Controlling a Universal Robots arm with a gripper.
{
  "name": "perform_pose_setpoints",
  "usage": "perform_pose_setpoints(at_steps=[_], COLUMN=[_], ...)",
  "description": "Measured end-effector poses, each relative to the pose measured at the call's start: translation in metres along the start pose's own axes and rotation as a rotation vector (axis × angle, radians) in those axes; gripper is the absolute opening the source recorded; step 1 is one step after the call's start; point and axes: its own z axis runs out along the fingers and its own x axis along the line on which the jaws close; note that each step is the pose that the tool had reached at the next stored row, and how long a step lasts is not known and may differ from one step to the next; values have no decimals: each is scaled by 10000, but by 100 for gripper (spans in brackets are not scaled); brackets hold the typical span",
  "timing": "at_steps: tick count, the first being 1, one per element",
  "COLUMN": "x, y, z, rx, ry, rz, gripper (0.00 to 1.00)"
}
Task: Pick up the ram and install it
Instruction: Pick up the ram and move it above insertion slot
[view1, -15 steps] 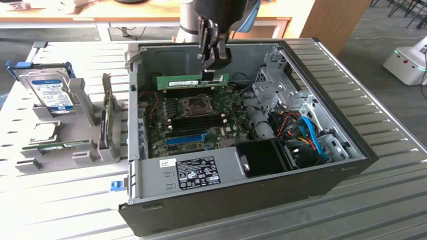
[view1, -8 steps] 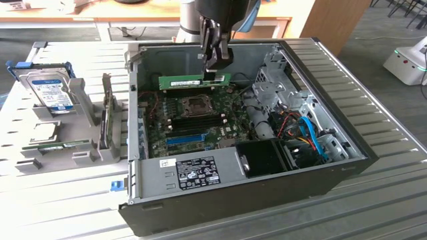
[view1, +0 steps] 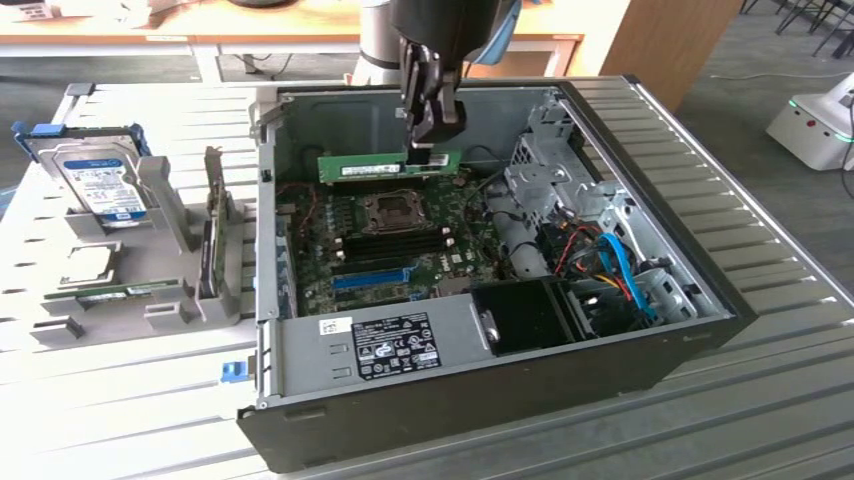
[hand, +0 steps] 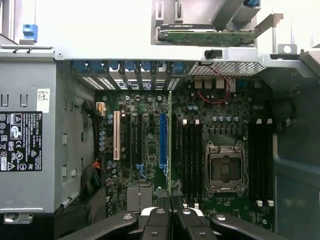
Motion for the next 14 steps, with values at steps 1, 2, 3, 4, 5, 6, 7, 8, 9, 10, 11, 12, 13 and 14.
perform_pose_setpoints(at_steps=[1,2,3,4,5,6,7,8,9,10,11,12,13,14], x=[1,1,2,2,3,3,4,4,4,5,5,5,5,6], y=[-1,-3,-4,-5,-6,-7,-8,-9,-10,-10,-11,-11,-12,-12], z=[15,31,47,64,80,95,107,119,131,141,152,159,165,166], rx=[0,0,0,0,0,1,0,0,0,1,0,0,0,0], ry=[0,0,1,0,-1,-1,-1,-1,0,-2,-1,-1,-5,-8], rz=[0,0,0,-1,0,0,0,-1,-1,0,0,0,-1,0], gripper=[12,12,12,12,12,12,12,12,12,12,12,12,12,12])
